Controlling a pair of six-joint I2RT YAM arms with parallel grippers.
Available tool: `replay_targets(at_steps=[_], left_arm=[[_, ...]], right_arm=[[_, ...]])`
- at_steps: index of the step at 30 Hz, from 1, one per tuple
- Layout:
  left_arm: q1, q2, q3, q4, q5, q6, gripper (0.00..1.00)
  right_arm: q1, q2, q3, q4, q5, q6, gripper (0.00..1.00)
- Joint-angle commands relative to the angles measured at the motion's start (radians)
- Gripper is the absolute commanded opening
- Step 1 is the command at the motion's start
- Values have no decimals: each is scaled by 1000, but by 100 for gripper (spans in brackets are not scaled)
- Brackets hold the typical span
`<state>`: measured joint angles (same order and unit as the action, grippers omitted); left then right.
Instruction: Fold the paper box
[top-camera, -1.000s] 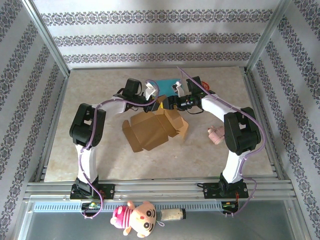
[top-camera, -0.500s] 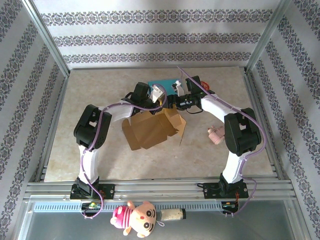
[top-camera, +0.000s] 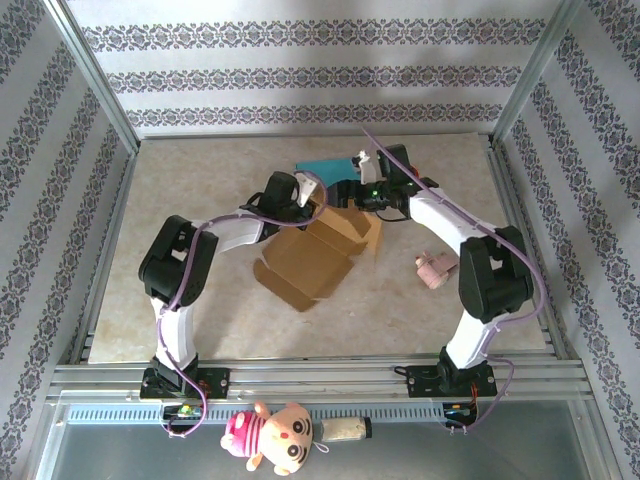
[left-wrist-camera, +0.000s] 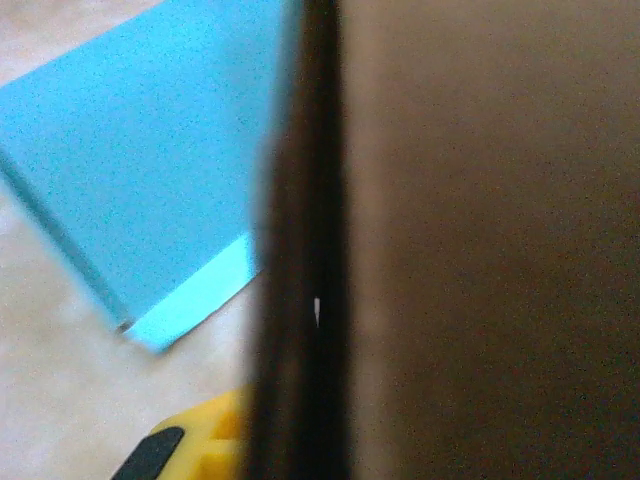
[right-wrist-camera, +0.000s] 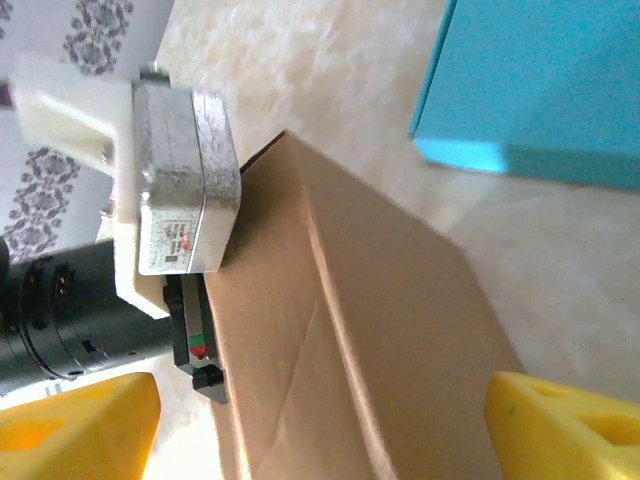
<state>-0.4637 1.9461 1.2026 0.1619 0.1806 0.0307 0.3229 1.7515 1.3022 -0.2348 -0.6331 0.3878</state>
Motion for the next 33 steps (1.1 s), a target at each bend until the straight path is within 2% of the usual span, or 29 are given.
replay_targets(at_steps=[1,4,6,8,10,13,15,18,23,26,29,33], left_arm=[[-9,-89,-91,20,-188,-132,0],[-29,-159,-164,12,-358,-260,0],[-47,-193,-176,-79,-516,-417,0],[-76,-215,-195,-120,-585,-483,2],[-123,-245,-237,-89,-643,-494,18],[-170,-296,-284,-39,-661,-490,37],[-183,-342,-303,-38,-659,-491,45],[-194,-426,-348,-42,-656,-504,52],[-197,-610,-392,-146,-616,-594,57],[-166,-687,-332,-266,-559,-609,62],[-50,-659,-198,-405,-349,-638,63],[103,-544,-97,-399,-46,-709,66]], right_arm=[[-19,-93,-14,6,178,105,83],[-39,-145,-18,-54,324,249,82],[-33,-177,-16,-110,426,328,80],[-21,-197,-8,-149,464,349,80],[-1,-213,7,-186,497,364,81],[29,-220,30,-218,492,344,81],[50,-225,38,-241,501,323,81],[79,-231,42,-265,519,303,81],[118,-225,34,-264,484,328,80],[132,-201,38,-244,451,360,82],[133,-148,48,-192,397,413,82],[143,-71,78,-138,347,470,78]])
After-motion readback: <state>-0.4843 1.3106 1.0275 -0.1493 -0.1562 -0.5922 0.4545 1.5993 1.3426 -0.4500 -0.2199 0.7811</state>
